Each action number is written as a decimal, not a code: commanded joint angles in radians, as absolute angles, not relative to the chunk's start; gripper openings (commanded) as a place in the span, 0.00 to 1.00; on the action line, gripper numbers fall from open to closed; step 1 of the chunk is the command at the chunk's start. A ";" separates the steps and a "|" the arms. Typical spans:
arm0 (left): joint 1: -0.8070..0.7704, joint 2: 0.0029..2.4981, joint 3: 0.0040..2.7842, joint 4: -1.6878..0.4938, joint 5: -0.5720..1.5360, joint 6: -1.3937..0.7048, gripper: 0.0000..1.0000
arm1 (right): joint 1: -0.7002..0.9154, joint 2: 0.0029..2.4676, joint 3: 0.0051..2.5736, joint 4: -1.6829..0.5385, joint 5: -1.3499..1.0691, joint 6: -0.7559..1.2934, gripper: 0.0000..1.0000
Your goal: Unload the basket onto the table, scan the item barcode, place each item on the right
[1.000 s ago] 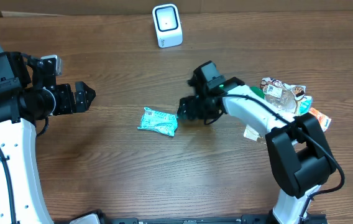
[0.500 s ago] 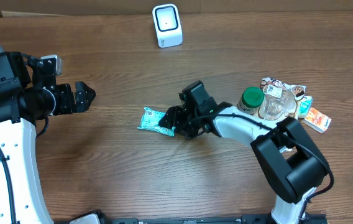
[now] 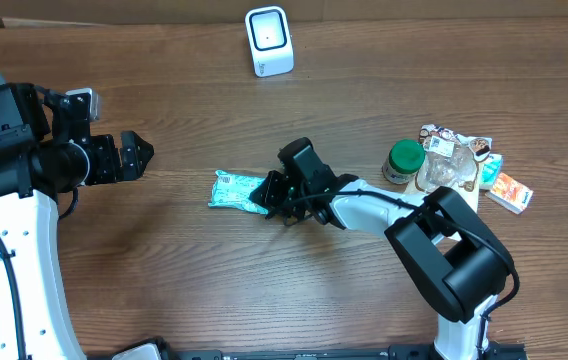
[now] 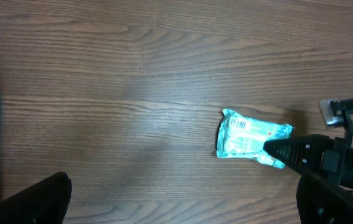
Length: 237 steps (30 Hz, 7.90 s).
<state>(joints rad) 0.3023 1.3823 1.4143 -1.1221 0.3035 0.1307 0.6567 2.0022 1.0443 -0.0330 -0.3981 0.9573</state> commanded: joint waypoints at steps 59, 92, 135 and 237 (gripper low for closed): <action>0.299 1.381 1.421 -1.121 0.304 0.146 1.00 | 0.482 1.812 1.889 -0.733 0.361 0.123 0.04; 0.299 1.381 1.421 -1.121 0.304 0.145 1.00 | 0.511 2.458 1.886 0.411 0.499 -1.054 0.04; 0.299 1.381 1.421 -1.121 0.304 0.146 1.00 | -0.117 1.600 1.559 -1.220 -0.066 0.545 0.04; 0.299 1.381 1.421 -1.121 0.304 0.145 1.00 | 0.030 0.002 0.010 -0.086 0.021 0.257 1.00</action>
